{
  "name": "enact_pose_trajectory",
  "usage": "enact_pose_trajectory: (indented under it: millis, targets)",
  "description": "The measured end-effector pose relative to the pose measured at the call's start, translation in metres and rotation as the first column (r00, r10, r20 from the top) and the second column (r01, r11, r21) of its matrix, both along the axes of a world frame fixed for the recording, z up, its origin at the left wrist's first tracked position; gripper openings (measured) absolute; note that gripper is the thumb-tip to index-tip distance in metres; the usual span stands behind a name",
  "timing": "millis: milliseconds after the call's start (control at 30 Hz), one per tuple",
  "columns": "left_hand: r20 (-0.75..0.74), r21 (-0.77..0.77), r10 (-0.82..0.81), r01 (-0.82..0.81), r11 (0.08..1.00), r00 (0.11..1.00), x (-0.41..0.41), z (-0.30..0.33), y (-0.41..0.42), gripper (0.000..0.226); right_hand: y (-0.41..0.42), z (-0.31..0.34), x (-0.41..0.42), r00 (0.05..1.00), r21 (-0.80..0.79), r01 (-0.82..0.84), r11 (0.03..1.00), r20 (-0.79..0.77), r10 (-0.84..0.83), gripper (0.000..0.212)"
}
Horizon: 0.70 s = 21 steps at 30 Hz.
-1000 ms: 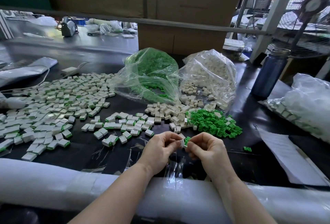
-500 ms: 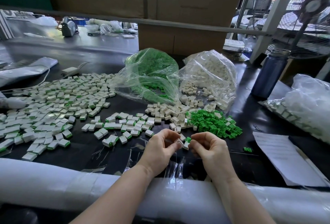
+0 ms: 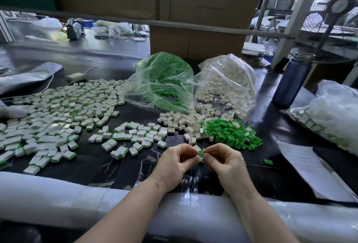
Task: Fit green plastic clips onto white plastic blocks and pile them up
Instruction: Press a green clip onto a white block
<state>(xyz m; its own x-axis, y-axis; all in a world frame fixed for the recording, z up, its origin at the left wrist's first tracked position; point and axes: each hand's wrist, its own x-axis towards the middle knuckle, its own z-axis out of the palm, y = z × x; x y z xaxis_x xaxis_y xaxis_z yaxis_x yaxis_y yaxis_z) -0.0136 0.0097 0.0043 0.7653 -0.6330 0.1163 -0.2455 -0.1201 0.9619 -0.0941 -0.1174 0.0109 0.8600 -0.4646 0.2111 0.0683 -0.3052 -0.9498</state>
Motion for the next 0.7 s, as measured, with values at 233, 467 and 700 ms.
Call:
enact_pose_trajectory:
  millis: [233,467,700]
  targets:
    - [-0.007,-0.021,-0.004,0.004,1.000,1.000,-0.0010,0.0025,0.0003,0.010,0.0004,-0.0007,-0.0004,1.000,-0.069,-0.009,0.998,-0.029,0.007,0.016]
    - [-0.094,-0.065,0.029,-0.036,0.997,0.995,0.0015,-0.0010,0.0002,0.014,0.0018,-0.0004,0.0004,0.999,-0.021,-0.039,0.999,-0.034,0.039,0.014]
    - [-0.032,-0.019,-0.021,0.021,1.000,0.999,-0.0005,-0.0018,-0.0012,0.022,0.0013,0.0011,-0.0013,0.995,-0.020,-0.058,0.998,-0.085,0.056,0.019]
